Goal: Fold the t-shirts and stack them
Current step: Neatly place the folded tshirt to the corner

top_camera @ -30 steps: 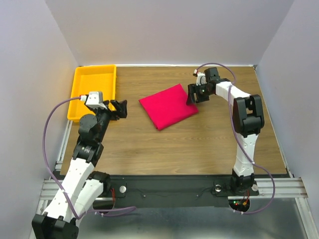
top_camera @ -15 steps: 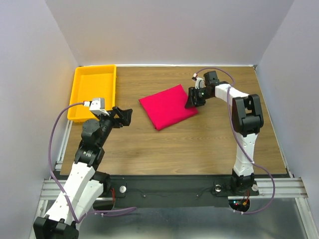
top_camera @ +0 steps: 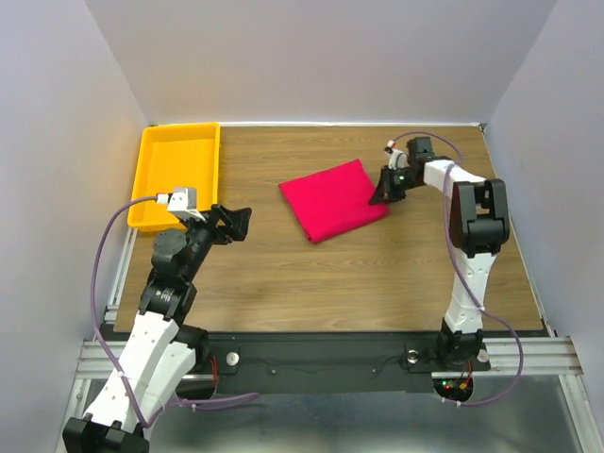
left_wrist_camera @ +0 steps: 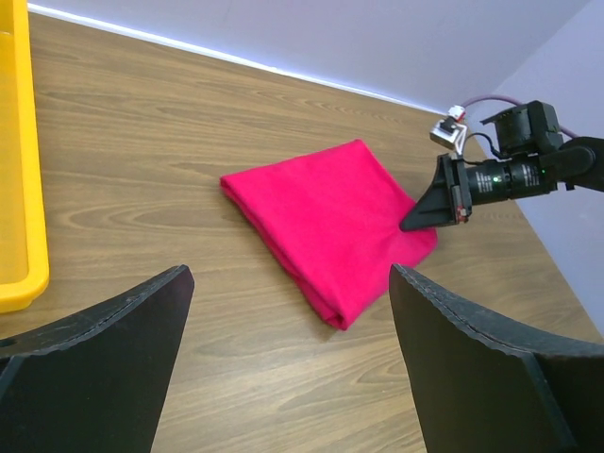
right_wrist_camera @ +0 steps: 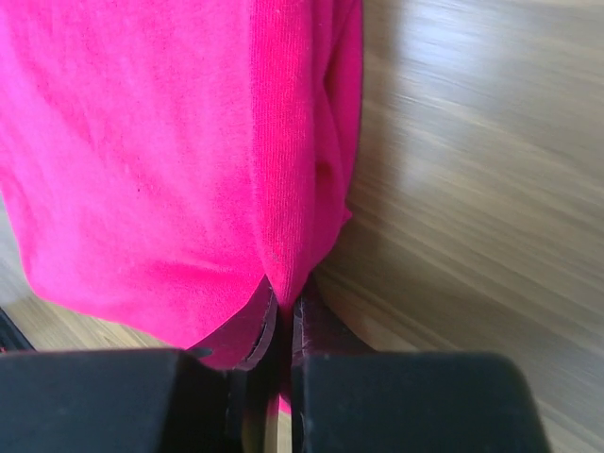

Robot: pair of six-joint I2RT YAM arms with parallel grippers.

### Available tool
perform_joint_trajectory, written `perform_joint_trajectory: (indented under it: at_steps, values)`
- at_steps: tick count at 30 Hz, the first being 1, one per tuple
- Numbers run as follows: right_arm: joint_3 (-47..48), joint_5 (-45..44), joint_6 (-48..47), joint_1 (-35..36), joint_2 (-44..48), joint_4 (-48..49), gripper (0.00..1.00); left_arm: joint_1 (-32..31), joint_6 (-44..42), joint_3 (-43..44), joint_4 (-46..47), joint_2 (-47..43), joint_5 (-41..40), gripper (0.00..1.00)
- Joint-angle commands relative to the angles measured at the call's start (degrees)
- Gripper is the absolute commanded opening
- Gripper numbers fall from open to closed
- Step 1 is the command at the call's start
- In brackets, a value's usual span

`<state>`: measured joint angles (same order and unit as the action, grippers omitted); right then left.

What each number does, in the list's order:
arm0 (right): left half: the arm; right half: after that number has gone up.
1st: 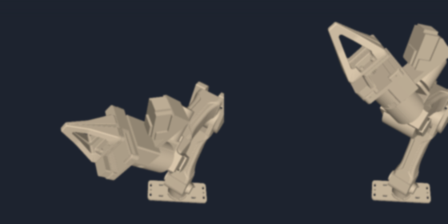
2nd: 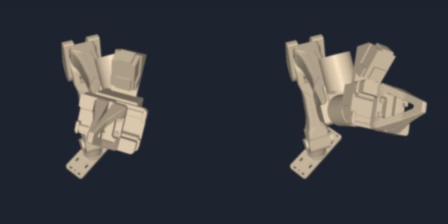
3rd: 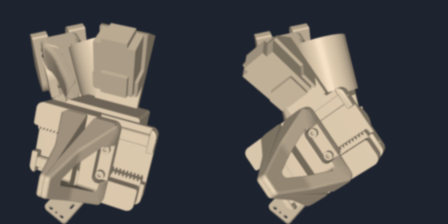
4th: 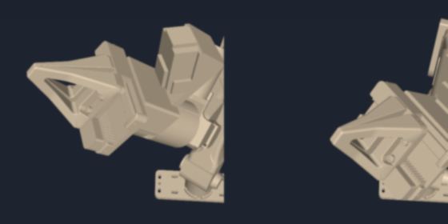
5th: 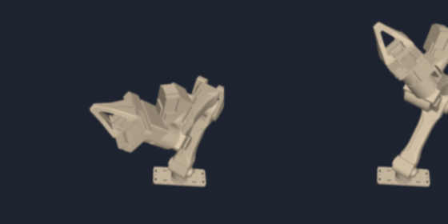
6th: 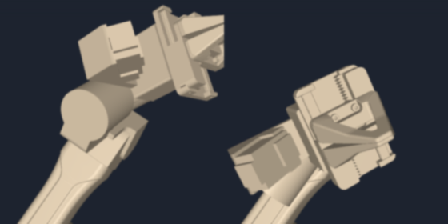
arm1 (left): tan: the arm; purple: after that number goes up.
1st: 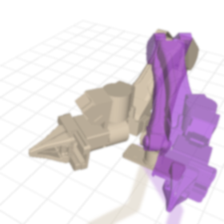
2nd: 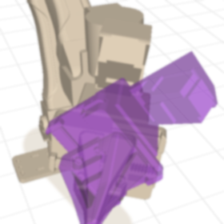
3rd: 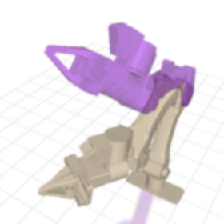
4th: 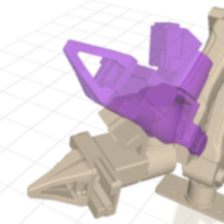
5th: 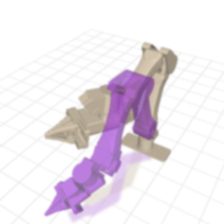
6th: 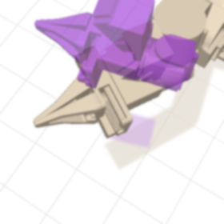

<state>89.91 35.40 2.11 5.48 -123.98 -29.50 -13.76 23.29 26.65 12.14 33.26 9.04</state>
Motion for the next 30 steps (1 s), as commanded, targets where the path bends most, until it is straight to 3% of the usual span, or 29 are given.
perform_joint_trajectory:
  at_steps: [1,15,24,28,29,30]
  values:
    - [-1.49,-3.32,-5.09,-7.56,4.10,-0.47,0.01,0.05,0.35,-0.02,1.57,-0.65,1.51,0.96]
    - [2.28,-14.29,-16.35,-27.43,3.14,-2.93,0.01,0.14,1.50,-0.99,5.00,1.99,4.49,0.96]
    - [14.04,-18.25,-19.16,-30.35,-2.05,-5.92,0.02,0.05,2.02,-1.34,6.58,3.57,6.16,0.95]
    - [18.37,-18.87,-19.86,-30.35,-4.25,-8.03,0.18,0.05,1.94,-1.26,6.58,3.40,6.52,0.95]
    - [18.46,-19.05,-20.39,-30.35,-3.99,-8.21,0.32,0.05,1.68,-1.25,6.49,3.40,6.43,0.95]
    - [18.46,-19.40,-21.09,-30.35,-3.64,-8.21,0.39,0.05,1.50,-1.17,6.40,3.31,6.43,0.95]
